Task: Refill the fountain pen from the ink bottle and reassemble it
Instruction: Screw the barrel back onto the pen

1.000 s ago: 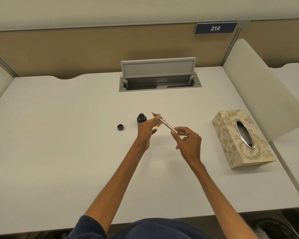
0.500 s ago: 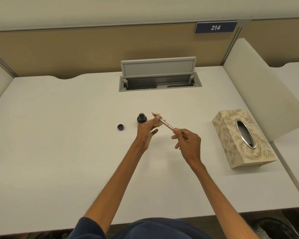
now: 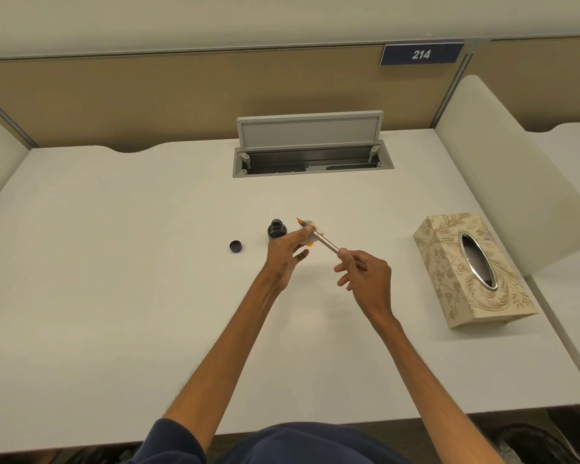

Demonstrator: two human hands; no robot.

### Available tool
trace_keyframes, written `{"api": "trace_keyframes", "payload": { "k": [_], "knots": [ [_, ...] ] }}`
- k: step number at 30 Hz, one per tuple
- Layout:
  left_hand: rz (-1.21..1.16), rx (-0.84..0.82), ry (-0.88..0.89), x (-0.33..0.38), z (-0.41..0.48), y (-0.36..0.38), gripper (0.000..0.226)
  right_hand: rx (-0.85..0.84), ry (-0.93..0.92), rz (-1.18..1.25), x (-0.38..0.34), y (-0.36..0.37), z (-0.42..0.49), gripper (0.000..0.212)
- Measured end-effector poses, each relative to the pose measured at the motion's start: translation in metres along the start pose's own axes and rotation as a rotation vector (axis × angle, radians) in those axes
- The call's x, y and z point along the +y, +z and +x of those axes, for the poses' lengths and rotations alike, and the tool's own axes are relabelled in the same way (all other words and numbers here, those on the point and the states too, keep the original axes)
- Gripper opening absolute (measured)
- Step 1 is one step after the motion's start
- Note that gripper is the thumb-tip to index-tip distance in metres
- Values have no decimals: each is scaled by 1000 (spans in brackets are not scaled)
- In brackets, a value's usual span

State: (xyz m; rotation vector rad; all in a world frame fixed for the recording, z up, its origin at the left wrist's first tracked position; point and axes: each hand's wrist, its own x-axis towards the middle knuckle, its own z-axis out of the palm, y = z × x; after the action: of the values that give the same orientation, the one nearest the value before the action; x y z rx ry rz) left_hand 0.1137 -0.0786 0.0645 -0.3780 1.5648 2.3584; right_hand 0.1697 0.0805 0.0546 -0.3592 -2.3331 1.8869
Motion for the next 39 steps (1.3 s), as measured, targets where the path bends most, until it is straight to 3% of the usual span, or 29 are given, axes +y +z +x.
{"api": "trace_keyframes", "payload": {
  "k": [3,12,21,25,39],
  "knots": [
    [10,0,8,0,-1,2,16,-20,36,-2,-1,0,0,36],
    [41,2,24,-1,-4,3,16,-75,-27,46,-2,0,-3,13],
    [78,-37,34,-2,-3,4,12,-84,7,-27,-4,1,-3,28],
    [90,-28,31,-4,-3,5,12,-63,-30,-47,0,0,-2,13],
    [103,-26,38,-5,-3,3,12,-55,-48,-97,1,1,-2,16]
  ]
}}
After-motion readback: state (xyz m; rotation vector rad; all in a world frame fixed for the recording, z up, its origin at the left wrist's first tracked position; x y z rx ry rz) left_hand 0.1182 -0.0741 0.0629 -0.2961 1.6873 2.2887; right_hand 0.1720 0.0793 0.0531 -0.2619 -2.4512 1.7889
